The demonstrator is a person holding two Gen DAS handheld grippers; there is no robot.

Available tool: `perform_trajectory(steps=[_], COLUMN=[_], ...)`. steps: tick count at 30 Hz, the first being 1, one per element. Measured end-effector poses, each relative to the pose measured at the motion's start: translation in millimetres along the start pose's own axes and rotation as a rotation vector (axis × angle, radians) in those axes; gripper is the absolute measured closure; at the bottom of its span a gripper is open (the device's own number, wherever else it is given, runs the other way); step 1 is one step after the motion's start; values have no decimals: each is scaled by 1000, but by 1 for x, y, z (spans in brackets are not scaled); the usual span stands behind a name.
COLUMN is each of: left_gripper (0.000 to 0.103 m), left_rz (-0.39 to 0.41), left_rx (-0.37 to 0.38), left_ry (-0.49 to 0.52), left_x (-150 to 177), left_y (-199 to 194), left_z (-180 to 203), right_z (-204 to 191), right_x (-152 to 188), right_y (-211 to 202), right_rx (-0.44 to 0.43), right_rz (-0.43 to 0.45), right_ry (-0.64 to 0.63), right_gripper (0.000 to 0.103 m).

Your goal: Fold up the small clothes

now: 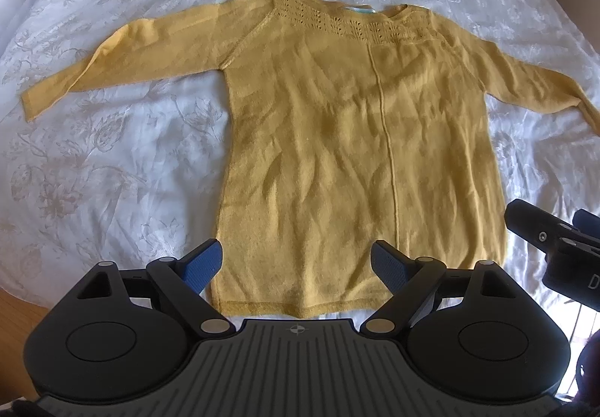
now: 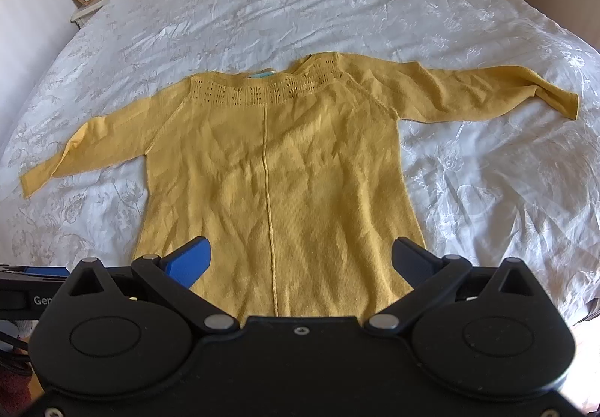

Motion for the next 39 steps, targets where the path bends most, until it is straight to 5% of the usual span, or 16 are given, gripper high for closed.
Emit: perform_trajectory(steps=[19,39], left_gripper=[16,16], left_rz=[-107,-197], left_rx=[21,-40], left_ry=[14,18], left_x=[6,-5], left_y=[24,53], left_z=[-3,12], right_z=[-6,1], right_x=[9,3], right_y=[21,60], right_rx=[-30,-81], right_rz=[-87,-215], right_ry=[35,46], right_gripper=[1,1])
Point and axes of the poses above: each gripper's, at about its wrist camera, not at the fingertips, and y roughly the way its jaws point, z to its right, x to its underside, the point moved 6 cm from there along y, roughly the way its jaws point, and after that the axes turned 13 degrees about -z, right-handed, at the moved point
